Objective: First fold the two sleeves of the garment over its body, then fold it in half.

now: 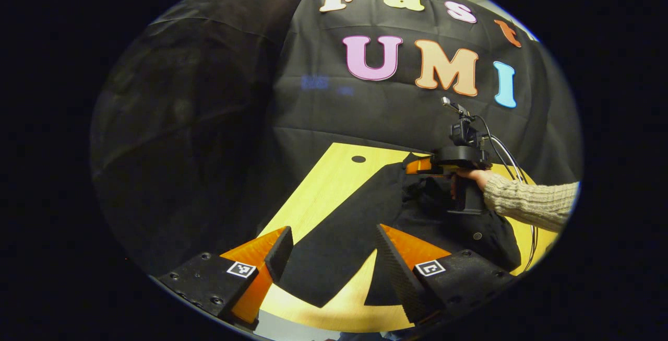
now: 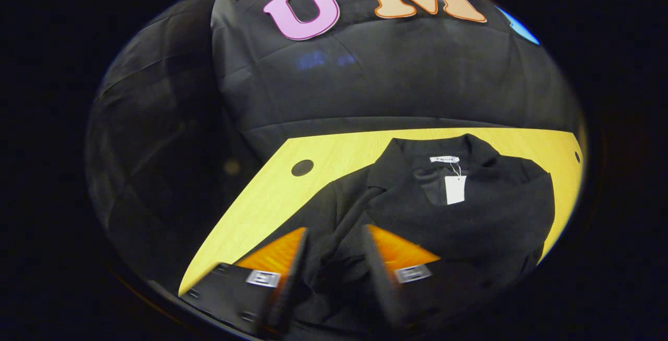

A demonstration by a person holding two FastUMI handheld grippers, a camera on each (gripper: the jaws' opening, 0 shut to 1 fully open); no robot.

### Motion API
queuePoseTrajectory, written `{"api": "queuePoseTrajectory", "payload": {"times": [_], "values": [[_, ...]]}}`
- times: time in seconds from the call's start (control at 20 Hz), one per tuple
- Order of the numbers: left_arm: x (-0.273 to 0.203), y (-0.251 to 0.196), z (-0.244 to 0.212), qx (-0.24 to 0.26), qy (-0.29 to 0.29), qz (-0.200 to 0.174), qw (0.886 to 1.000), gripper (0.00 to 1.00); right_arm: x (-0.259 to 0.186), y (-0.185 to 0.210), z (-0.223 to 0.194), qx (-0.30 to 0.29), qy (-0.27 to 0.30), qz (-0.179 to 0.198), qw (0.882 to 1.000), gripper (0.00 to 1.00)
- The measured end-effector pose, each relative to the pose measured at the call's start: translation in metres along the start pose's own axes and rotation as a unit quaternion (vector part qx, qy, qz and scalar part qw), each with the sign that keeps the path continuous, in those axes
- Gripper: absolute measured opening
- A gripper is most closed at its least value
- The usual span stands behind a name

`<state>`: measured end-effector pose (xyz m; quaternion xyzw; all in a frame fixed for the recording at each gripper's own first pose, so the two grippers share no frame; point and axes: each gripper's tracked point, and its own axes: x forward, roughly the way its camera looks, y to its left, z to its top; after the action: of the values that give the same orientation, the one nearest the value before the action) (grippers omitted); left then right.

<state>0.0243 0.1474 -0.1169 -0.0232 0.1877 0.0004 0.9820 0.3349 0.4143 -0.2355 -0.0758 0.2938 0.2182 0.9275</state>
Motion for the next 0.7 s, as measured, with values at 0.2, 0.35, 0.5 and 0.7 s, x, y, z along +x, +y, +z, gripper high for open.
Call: {"api": "queuePoseTrajectory", "payload": {"times": [0.2,0.35,0.5,0.7], "values": [[0.000,-0.001,-0.001,-0.007,0.001,0.002,1.000,0.95,-0.012,0.005,0.005,-0.018,-0.013,0.008,1.000,0.97],[0.001,-0.001,-0.005,-0.010,0.008,0.003,1.000,0.95,-0.032,0.007,0.016,-0.029,-0.030,0.012,0.999,0.98],[0.001,0.000,-0.009,-0.012,0.018,0.011,1.000,0.95,-0.067,0.006,0.032,-0.029,-0.064,0.015,0.997,0.98],[0.005,0.014,-0.026,0.008,0.033,0.031,0.999,0.95,-0.132,-0.015,0.044,-0.032,-0.120,-0.010,0.992,0.98]]}}
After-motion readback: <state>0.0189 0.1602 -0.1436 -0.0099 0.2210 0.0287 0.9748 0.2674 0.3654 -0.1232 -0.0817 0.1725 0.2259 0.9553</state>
